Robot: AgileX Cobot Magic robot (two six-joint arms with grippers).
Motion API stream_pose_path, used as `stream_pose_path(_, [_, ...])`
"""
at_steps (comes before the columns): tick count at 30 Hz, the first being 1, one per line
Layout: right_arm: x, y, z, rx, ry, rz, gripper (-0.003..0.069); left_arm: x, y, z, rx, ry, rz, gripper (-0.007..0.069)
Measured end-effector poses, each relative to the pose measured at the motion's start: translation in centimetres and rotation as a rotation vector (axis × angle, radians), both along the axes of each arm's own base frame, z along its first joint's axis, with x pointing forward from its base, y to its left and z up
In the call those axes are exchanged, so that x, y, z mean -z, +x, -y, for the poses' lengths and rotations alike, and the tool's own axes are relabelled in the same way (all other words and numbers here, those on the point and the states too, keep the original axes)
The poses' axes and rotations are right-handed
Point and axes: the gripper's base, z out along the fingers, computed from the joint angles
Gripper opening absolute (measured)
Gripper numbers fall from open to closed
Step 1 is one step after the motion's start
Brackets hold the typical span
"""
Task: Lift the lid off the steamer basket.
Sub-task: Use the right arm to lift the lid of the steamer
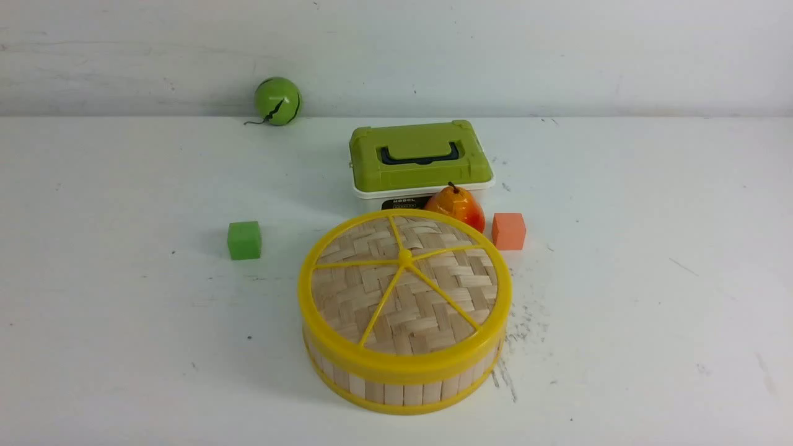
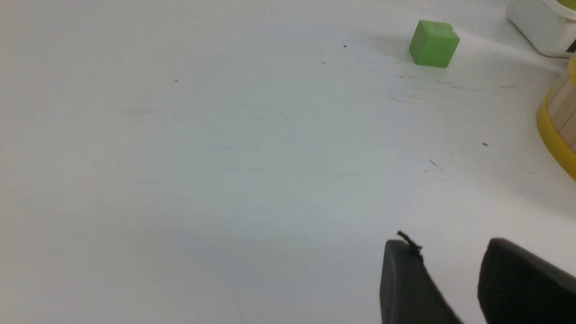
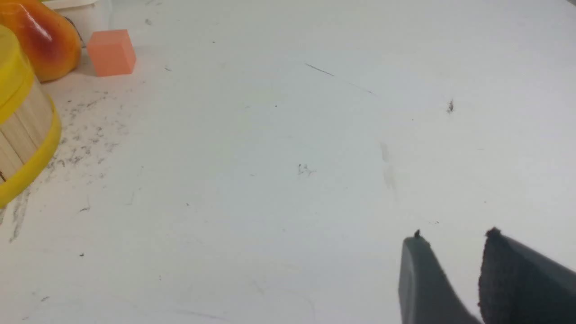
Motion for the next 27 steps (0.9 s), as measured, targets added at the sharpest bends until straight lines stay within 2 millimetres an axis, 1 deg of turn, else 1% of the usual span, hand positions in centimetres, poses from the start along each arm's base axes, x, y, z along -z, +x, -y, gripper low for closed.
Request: stream_pose_path(27, [0.00,0.00,0.00,0.000,0.000,0.000,0.0230,0.00,0.00,0.00,0.000,0.000,0.000,0.0239])
